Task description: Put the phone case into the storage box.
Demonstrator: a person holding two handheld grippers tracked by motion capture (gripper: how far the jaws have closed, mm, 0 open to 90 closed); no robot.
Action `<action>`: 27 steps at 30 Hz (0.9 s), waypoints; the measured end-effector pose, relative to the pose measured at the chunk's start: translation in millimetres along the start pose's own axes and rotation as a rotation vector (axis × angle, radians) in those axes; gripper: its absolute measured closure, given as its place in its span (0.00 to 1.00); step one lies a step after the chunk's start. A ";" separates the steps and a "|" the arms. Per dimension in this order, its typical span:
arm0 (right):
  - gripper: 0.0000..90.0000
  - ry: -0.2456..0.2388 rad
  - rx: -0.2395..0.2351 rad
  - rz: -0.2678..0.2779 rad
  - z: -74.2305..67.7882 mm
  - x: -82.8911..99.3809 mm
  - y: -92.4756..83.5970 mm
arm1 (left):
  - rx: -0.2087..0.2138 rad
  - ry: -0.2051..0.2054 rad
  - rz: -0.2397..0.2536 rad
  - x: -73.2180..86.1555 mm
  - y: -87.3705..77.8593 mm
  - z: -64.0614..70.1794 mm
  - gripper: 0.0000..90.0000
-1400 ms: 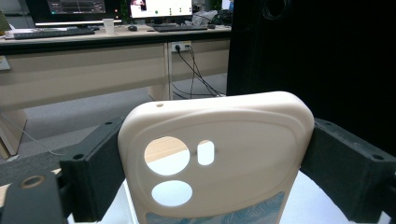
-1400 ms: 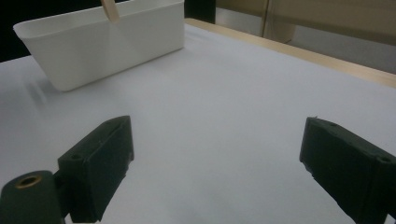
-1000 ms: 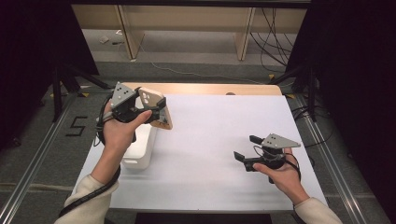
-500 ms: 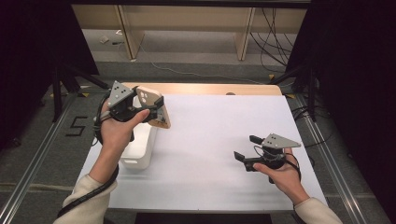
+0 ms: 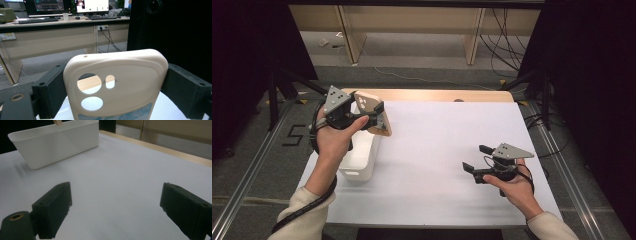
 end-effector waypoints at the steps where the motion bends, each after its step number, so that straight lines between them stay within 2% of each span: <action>1: 0.13 -0.001 0.000 0.000 0.0 -0.1 0.0 | -0.001 -0.001 0.000 -0.1 -0.2 -0.3 0.12; 27: 0.13 0.000 0.000 0.000 0.0 0.1 0.0 | -0.033 -0.002 0.000 -0.5 -3.4 -11.7 0.12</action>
Point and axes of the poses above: each handheld gripper's, and its own axes: y roughly forward along the jaws, x roughly out of its underside, z roughly to its right, the point moved 1 cm from there along y, roughly forward along the jaws, and after that the axes turned 3 degrees about z, right-handed, at the moved point
